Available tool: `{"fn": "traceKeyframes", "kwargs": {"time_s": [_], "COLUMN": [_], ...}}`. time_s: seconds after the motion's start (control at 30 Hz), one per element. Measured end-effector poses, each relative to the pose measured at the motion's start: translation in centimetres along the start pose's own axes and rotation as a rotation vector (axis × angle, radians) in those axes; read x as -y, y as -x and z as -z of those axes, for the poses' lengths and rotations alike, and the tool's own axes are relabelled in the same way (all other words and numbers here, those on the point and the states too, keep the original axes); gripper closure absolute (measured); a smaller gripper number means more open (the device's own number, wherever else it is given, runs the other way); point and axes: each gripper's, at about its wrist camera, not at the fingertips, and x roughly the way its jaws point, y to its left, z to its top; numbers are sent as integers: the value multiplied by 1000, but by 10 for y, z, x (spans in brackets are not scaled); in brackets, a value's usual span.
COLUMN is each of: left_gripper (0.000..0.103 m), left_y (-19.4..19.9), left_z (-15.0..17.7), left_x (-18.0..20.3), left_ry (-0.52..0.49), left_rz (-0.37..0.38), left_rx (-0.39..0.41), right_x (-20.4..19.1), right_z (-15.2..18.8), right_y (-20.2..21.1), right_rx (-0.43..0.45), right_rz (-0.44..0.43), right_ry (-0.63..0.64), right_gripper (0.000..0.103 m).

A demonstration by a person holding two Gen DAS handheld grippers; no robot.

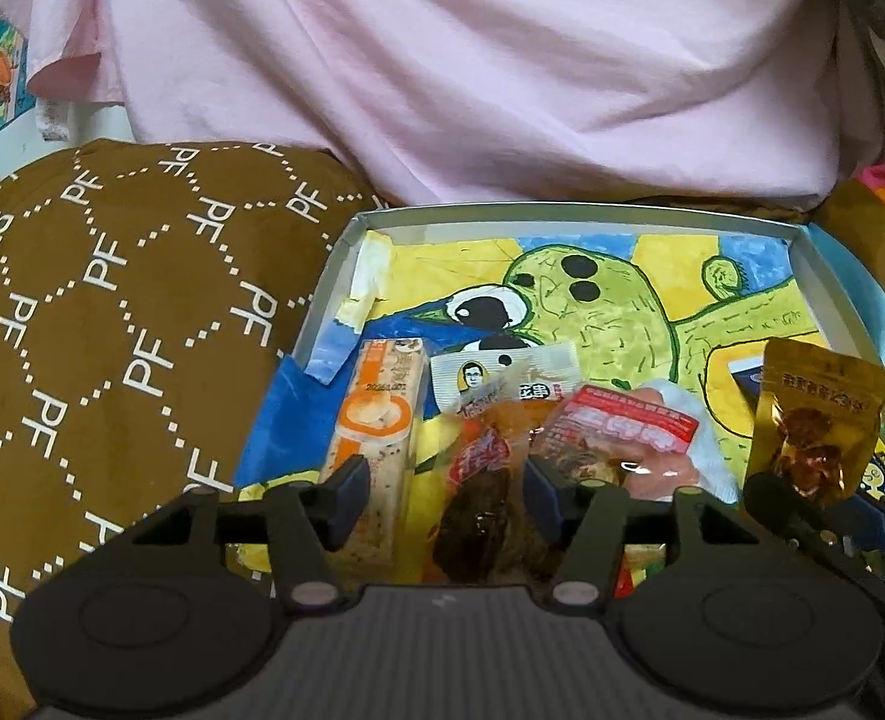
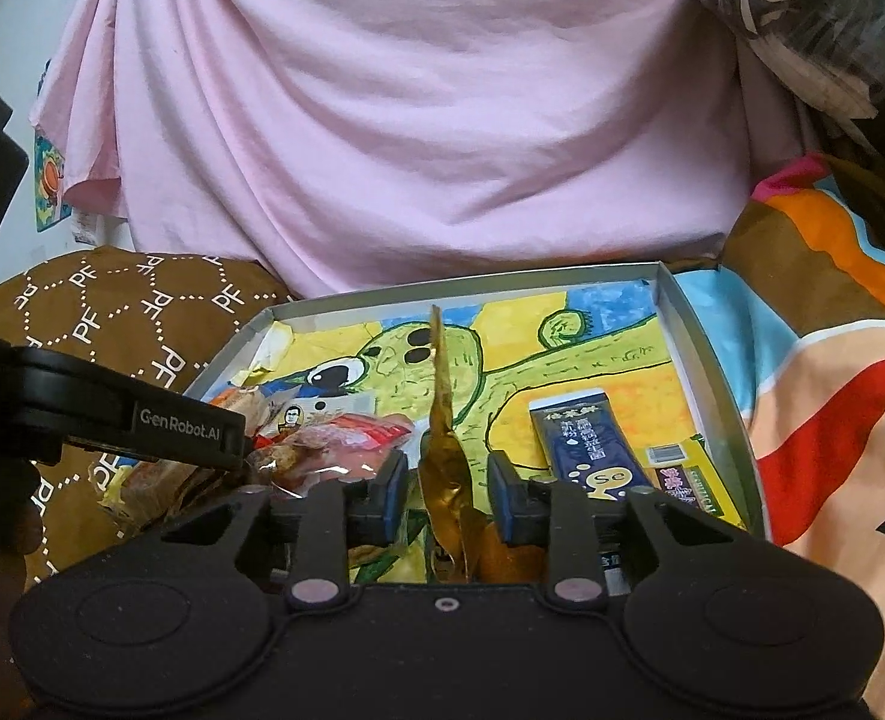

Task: Organize snacks
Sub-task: 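Open both tools to release the packs in the tray and lift away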

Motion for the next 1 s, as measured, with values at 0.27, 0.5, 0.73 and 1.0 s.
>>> {"fn": "traceKeyframes", "kwargs": {"time_s": [0.27, 0.5, 0.73, 1.0], "left_gripper": [25, 18, 8, 2], "left_y": [6, 17, 25, 46], "left_z": [-2, -5, -7, -12], "left_x": [-5, -3, -7, -13], "left_ry": [33, 36, 61, 76], "left_rz": [10, 18, 9, -7], "left_rx": [30, 73, 98, 147], "right_x": [1, 1, 0, -2], "right_z": [-1, -4, -11, -21], "right_y": [3, 8, 17, 31], "right_rx": [24, 49, 88, 121], "right_rz": [2, 15, 40, 59], "right_ry": [-10, -2, 8, 3], "right_gripper": [51, 39, 22, 11]}}
